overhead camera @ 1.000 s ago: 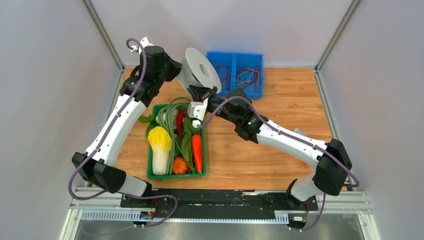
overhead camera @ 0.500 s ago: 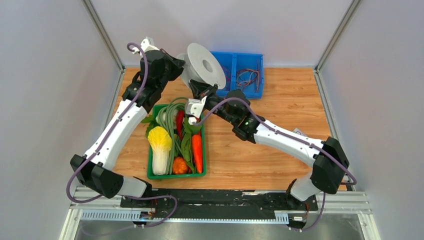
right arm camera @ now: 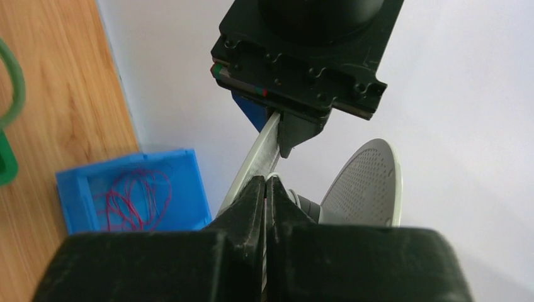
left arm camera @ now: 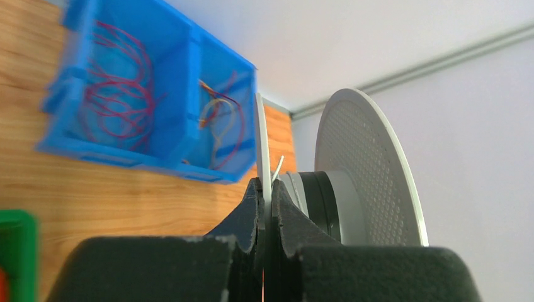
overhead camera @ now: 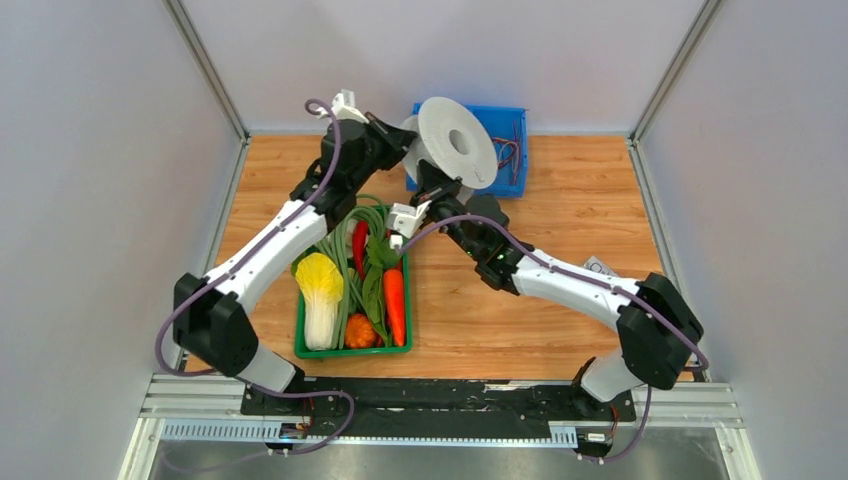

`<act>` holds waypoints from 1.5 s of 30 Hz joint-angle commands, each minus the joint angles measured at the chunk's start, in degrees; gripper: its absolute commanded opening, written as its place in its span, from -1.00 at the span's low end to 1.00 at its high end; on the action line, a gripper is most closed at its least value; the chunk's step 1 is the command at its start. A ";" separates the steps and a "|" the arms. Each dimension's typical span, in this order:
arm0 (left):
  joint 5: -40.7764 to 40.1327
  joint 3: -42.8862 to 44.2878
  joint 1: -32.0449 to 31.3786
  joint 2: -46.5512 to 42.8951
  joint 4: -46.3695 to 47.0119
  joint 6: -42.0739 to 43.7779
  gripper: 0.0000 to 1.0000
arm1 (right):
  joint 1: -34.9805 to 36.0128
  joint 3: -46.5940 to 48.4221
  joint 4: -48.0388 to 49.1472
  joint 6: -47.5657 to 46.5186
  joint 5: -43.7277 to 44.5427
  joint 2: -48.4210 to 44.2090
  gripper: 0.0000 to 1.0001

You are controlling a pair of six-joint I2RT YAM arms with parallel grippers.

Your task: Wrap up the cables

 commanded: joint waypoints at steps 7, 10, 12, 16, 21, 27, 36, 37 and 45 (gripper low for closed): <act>26.89 9.94 -10.30 18.88 20.10 -6.40 -1.00 | -18.14 -15.41 -7.54 -2.80 6.27 -17.32 -0.99; 26.46 15.21 -14.25 24.69 21.07 -5.79 -1.00 | -24.11 -19.80 -10.01 -3.68 4.42 -21.46 -0.99; 25.58 18.20 -16.54 29.08 22.21 -6.14 -1.00 | -28.68 -22.18 -11.06 -4.12 2.23 -23.48 -0.99; 22.86 23.39 -19.88 37.17 25.37 -6.84 -1.00 | -37.74 -25.00 -11.86 -4.30 -1.11 -24.64 -0.99; 21.45 33.57 -23.14 50.16 27.40 -7.10 -1.00 | -47.94 -27.11 -8.53 -5.52 -4.72 -20.60 -1.00; 18.90 44.05 -27.53 61.44 26.70 -6.67 -1.00 | -56.73 -28.25 -4.39 -5.79 -8.06 -13.49 -0.99; 17.84 51.51 -31.84 71.81 26.09 -9.21 -1.00 | -65.53 -36.42 3.69 -9.13 -13.77 -8.38 -0.99; 17.93 53.01 -32.11 73.04 25.56 -9.21 -1.00 | -65.88 -37.56 4.48 -9.31 -13.95 -8.20 -0.99; 15.82 58.21 -31.32 77.18 19.77 -13.16 -0.56 | -66.15 -40.91 4.85 -8.61 -13.95 -7.85 -0.99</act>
